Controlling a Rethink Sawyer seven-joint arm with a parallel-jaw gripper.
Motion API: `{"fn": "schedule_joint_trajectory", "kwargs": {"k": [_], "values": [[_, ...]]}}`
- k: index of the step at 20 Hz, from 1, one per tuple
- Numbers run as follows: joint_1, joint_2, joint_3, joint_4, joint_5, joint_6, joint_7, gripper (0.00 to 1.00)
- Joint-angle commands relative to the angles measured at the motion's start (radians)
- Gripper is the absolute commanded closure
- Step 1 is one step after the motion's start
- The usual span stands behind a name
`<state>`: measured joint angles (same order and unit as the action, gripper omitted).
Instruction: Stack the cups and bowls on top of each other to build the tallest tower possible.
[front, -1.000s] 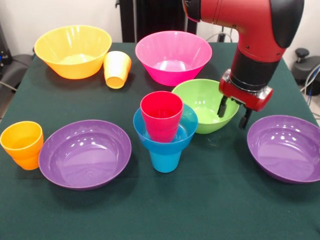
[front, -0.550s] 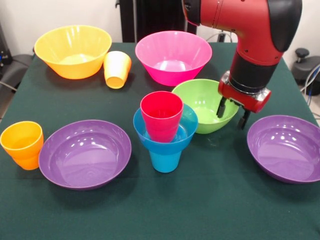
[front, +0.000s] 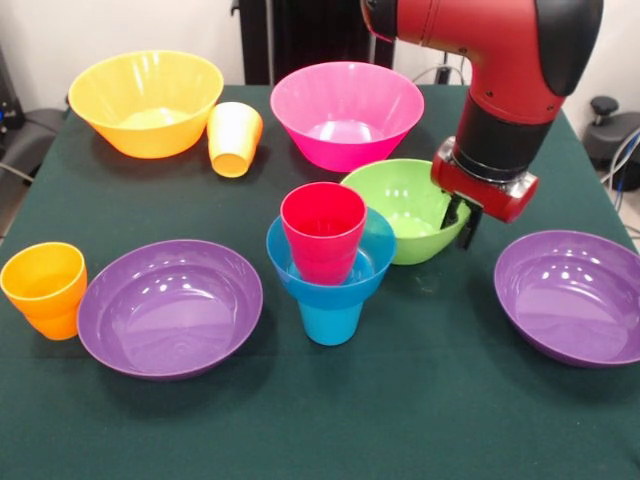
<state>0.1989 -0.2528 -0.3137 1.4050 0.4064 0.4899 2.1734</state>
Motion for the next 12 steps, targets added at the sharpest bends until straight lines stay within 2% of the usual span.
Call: {"fn": "schedule_joint_trajectory", "kwargs": {"k": [1,4,7,12], "values": [[0.015,0.036,0.072,-0.021,-0.032,0.033,0.115,1.00],[0.026,0.045,0.048,-0.038,-0.027,0.051,0.136,1.00],[0.066,0.071,-0.028,-0.098,-0.016,0.144,0.209,1.00],[0.103,0.103,-0.085,-0.168,0.009,0.227,0.272,1.00]]}}
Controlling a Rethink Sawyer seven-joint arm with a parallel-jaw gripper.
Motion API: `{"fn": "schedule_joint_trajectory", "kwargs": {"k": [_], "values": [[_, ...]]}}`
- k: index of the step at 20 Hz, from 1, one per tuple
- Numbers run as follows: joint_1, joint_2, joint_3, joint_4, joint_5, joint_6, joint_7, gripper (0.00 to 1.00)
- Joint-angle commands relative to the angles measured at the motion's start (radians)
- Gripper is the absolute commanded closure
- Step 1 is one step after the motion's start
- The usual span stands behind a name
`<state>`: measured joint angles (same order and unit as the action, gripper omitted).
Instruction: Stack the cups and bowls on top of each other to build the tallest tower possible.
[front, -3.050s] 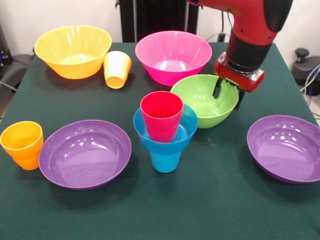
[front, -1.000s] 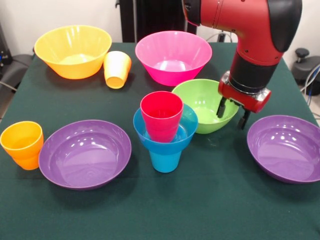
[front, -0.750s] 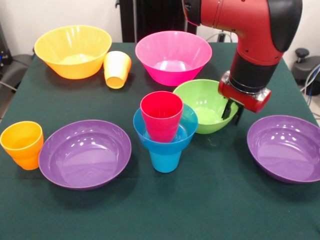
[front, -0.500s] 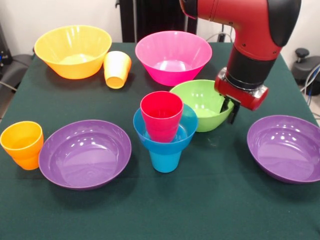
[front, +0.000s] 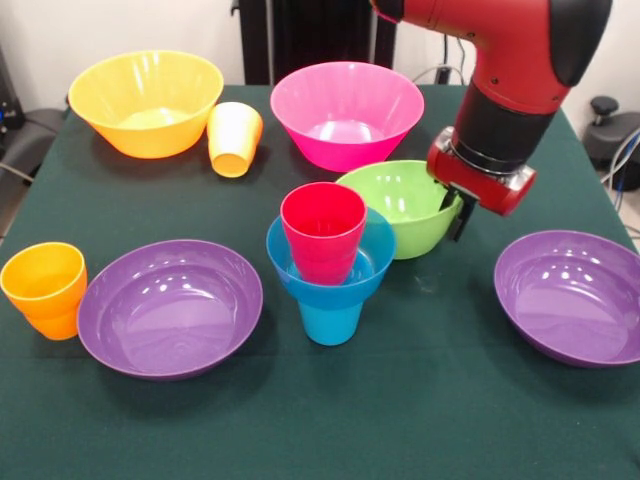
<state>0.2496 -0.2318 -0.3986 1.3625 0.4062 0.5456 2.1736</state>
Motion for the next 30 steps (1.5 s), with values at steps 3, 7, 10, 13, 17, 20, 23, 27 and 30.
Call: {"fn": "schedule_joint_trajectory", "kwargs": {"k": [3,7,10,13,17,20,23,27,30], "values": [[0.070,0.086,-0.017,-0.136,0.030,0.219,0.312,1.00],[0.102,0.083,-0.021,-0.133,0.054,0.258,0.372,1.00],[0.120,0.080,-0.015,-0.133,0.072,0.293,0.414,1.00],[0.141,0.080,-0.012,-0.134,0.081,0.305,0.452,1.00],[0.149,0.078,-0.015,-0.153,0.072,0.354,0.484,1.00],[0.134,0.076,-0.014,-0.178,0.058,0.392,0.491,1.00],[0.107,0.080,-0.025,-0.236,0.035,0.459,0.480,1.00],[0.082,0.066,-0.042,-0.292,0.010,0.562,0.457,1.00],[0.070,0.055,-0.057,-0.309,-0.003,0.596,0.437,1.00]]}}
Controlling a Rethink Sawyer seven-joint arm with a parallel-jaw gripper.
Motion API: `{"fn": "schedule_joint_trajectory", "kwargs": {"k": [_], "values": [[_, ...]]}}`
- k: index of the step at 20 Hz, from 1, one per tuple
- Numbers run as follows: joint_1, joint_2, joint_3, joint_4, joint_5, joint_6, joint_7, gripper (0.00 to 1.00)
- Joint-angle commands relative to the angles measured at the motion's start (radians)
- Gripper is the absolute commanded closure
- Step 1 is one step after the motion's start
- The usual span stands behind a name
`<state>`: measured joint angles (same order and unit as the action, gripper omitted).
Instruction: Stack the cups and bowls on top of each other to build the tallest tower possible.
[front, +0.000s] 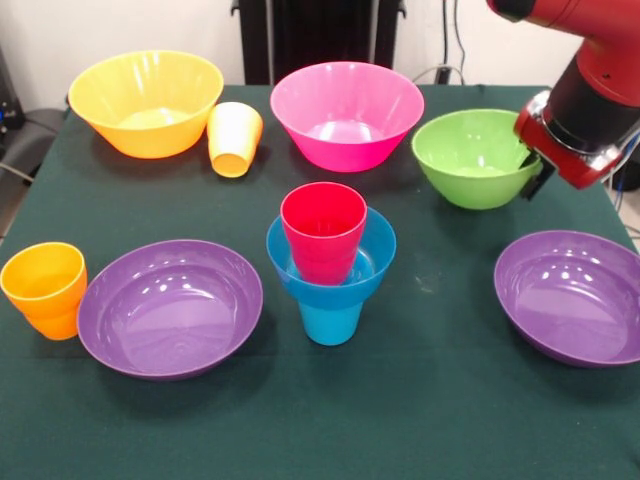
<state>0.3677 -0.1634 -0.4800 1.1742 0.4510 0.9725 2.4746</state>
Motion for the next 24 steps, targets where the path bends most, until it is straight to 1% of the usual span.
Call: {"fn": "schedule_joint_trajectory", "kwargs": {"k": [1,7,12,14,15,19,24], "values": [[-0.050,-0.015,0.021,-0.127,-0.054,0.179,0.125,1.00],[-0.077,-0.029,0.002,-0.176,-0.081,0.251,0.069,1.00],[-0.093,-0.042,0.002,-0.197,-0.083,0.302,0.048,1.00],[-0.109,-0.037,0.002,-0.218,-0.084,0.326,0.041,1.00],[-0.123,-0.024,0.003,-0.245,-0.084,0.345,0.039,1.00],[-0.153,0.002,0.008,-0.293,-0.084,0.374,0.033,1.00],[-0.189,0.008,0.004,-0.341,-0.097,0.427,0.006,1.00]]}}
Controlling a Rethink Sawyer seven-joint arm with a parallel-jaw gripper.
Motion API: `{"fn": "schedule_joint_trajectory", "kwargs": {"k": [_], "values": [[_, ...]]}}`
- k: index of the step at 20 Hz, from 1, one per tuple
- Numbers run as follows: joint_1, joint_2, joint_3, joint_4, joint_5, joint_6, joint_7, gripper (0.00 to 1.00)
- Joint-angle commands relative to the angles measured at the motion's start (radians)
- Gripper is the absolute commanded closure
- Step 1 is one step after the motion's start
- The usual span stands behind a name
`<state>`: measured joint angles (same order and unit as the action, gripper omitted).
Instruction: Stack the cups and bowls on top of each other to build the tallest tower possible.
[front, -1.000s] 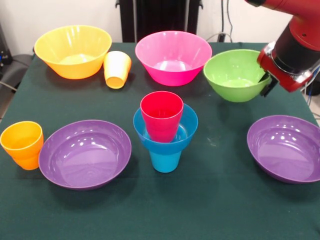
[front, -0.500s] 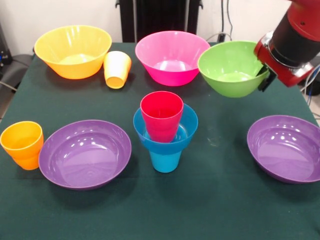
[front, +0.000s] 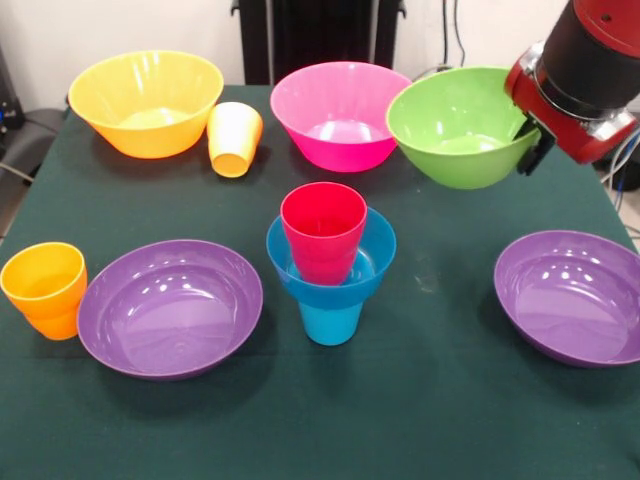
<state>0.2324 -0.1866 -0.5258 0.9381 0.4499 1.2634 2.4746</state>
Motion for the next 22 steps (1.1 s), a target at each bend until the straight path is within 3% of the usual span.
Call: {"fn": "schedule_joint_trajectory", "kwargs": {"k": [1,12,22], "values": [[-0.060,0.035,0.046,-0.124,-0.099,0.159,0.004,1.00],[-0.107,0.031,0.022,-0.275,-0.117,0.340,-0.040,1.00],[-0.076,-0.019,0.043,-0.243,-0.148,0.382,-0.041,1.00]]}}
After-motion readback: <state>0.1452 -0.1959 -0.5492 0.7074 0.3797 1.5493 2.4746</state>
